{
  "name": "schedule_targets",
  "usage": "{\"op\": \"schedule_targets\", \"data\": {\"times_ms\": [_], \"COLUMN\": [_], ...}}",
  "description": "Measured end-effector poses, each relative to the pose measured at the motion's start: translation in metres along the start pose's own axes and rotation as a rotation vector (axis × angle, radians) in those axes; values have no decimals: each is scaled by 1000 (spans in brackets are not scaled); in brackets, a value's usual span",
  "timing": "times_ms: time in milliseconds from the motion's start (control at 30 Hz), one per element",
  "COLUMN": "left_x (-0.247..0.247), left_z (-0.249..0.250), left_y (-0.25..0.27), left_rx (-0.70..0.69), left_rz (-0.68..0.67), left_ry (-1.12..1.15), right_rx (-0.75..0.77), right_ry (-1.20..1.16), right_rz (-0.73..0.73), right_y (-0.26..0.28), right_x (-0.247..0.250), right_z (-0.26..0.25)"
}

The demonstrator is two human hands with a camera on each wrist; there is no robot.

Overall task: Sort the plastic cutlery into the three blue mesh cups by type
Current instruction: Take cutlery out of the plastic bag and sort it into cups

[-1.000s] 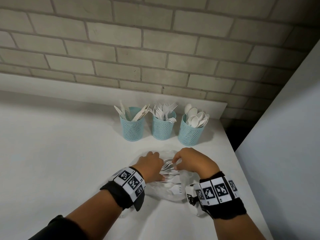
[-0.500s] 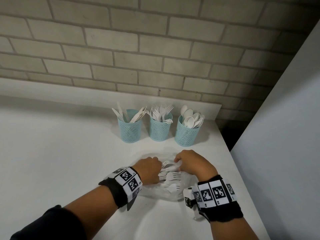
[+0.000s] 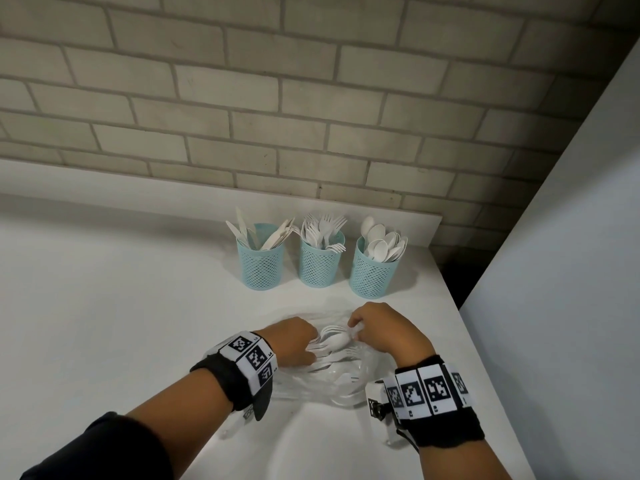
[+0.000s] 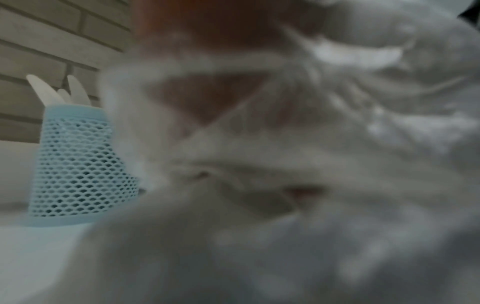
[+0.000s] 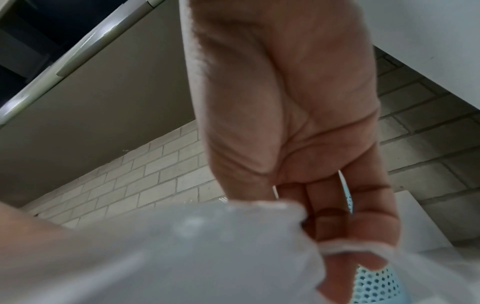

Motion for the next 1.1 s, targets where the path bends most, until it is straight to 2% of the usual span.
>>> {"op": "schedule_targets", "data": {"times_ms": [267, 500, 700, 833, 1000, 1100], "left_x": [13, 12, 6, 9, 14, 26], "left_z": [0, -4, -7, -8, -8, -7], "left_y": [6, 7, 3, 4, 8, 10], "left_rx": [-50, 38, 61, 28, -10, -84], "left_rz": [60, 0, 4, 30, 40, 77], "left_ry": [95, 300, 693, 818, 1143, 1236], "right_rx": [18, 14, 14, 39, 96, 137], "right_ry": [-22, -34, -56, -130, -341, -490], "right_rz": [26, 16, 23, 32, 103, 182], "right_y": [-2, -6, -2, 2, 6, 5], "right_x": [4, 3, 10, 16, 26, 35], "right_z": [1, 0, -1, -4, -13, -19]}}
Point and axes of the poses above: each hand's wrist, its own y-axis away from the middle knuckle, its own x-axis out of the back of the hand, z = x × y, the point moved 6 cm from there along -y, towards the middle knuckle, and after that the axes turned 2 degrees about -x, right-handed, at the moved point
